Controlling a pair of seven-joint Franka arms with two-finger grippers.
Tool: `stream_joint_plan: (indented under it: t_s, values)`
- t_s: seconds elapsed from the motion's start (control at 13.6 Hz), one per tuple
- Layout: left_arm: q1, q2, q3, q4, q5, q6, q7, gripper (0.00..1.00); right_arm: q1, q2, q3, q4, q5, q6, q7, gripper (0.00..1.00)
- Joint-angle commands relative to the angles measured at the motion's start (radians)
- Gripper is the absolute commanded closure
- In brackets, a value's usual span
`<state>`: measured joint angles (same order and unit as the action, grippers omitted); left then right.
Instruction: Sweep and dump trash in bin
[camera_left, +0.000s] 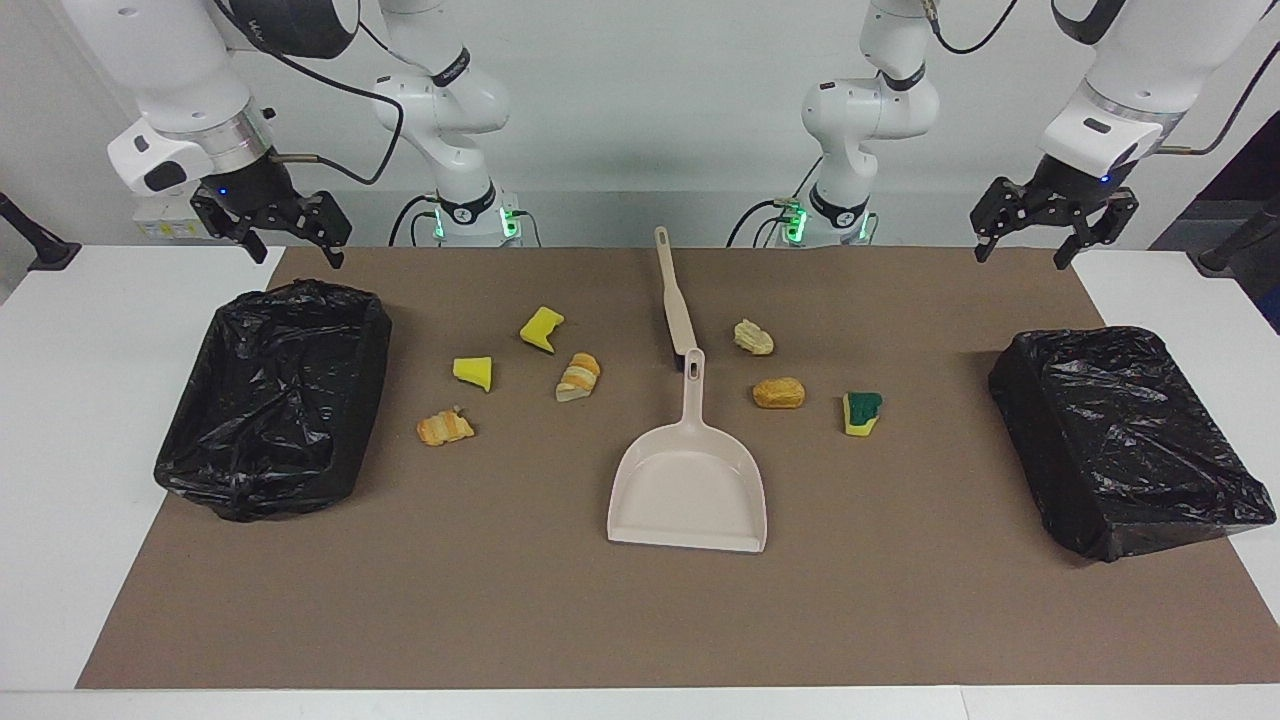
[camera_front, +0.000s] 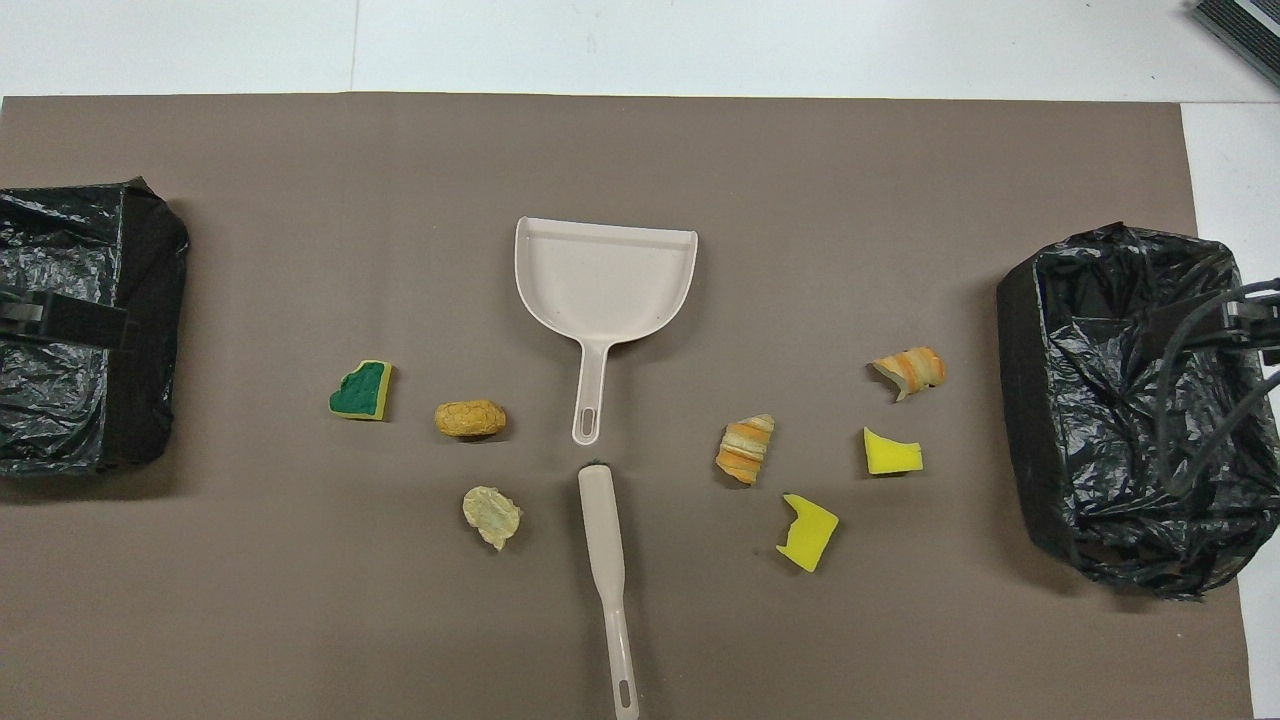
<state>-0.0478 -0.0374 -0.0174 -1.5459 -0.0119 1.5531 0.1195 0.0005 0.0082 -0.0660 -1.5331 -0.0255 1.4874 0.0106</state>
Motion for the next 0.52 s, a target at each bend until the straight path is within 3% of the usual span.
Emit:
stream_joint_plan:
  t_s: [0.0,0.44]
  values:
    - [-0.01,-0.004,0.008,0.004,-0.01,-0.01,-0.006,0.0,-0.014,0.009,0.014,0.018,0.007,-0.007,0.02,0.0]
    - [-0.014,-0.015,-0.016,0.001,-0.011,-0.007,-0.012,0.0,-0.027,-0.019,0.014,-0.027,0.007,0.001,0.009,0.0]
